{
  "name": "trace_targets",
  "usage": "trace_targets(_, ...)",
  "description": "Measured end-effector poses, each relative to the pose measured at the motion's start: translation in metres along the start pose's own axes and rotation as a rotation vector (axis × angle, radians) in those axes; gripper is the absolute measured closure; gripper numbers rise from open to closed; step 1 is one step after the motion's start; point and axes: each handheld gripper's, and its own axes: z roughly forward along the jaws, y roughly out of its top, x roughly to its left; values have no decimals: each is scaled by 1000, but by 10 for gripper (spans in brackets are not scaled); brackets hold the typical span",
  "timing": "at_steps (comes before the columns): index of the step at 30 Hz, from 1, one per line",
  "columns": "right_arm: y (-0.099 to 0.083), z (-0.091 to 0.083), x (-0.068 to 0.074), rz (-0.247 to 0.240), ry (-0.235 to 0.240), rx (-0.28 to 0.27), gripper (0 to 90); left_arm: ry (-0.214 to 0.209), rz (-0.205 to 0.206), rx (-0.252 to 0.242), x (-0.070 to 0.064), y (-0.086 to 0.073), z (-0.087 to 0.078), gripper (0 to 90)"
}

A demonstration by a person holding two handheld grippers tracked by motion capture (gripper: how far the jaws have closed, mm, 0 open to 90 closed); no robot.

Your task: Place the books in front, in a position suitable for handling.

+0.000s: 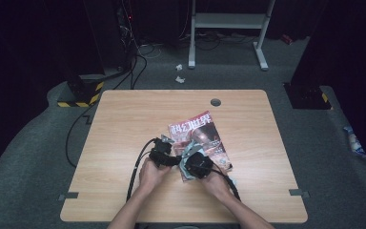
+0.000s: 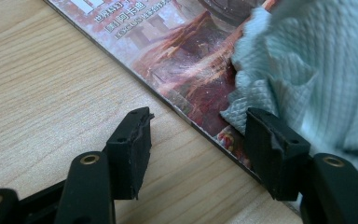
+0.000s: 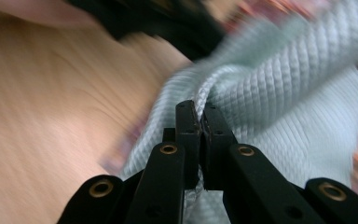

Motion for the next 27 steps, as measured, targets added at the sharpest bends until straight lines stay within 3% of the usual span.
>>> trace_targets(2,7,4,8,-9,13,-2,873,0,0,-1,0,0,0,409)
trace_targets(5,6,4,3,15,42,-9,872,-1,-4,-3,0,-1,0,409)
trace_targets(6,4,3,-1,28,32,-9,872,-2,-6,-4,-1,-1,0,410)
trace_targets(7,-3,0,-11,28,-29,-3,871,-2,-4,-6,0,-1,0,410)
trace_targets(9,-6,-2,-16,38,-43,-3,871,-1,-6,-7,-1,-1,0,410)
trace_targets(11,-24,-11,-47,128,-104,-4,871,-1,-5,-7,-1,-1,0,411)
trace_targets(12,-24,-11,-47,128,-104,-4,871,-2,-8,-7,-1,-1,0,411)
trace_targets(13,-40,-20,-74,215,-152,-7,869,-2,-8,-7,-1,-1,0,413)
trace_targets(14,-40,-20,-74,215,-152,-7,869,-2,-7,-6,-1,-1,0,413)
trace_targets(16,-50,-25,-93,293,-163,-18,866,-4,-6,-6,-1,0,0,414)
trace_targets(17,-52,-26,-98,307,-167,-17,863,-6,-7,-8,-1,-1,0,416)
trace_targets(19,-53,-27,-104,293,-204,-1,856,-9,-7,-11,-1,-1,0,431)
trace_targets(27,-58,-26,-102,277,-208,-23,861,-23,-9,-11,-3,-3,-1,494)
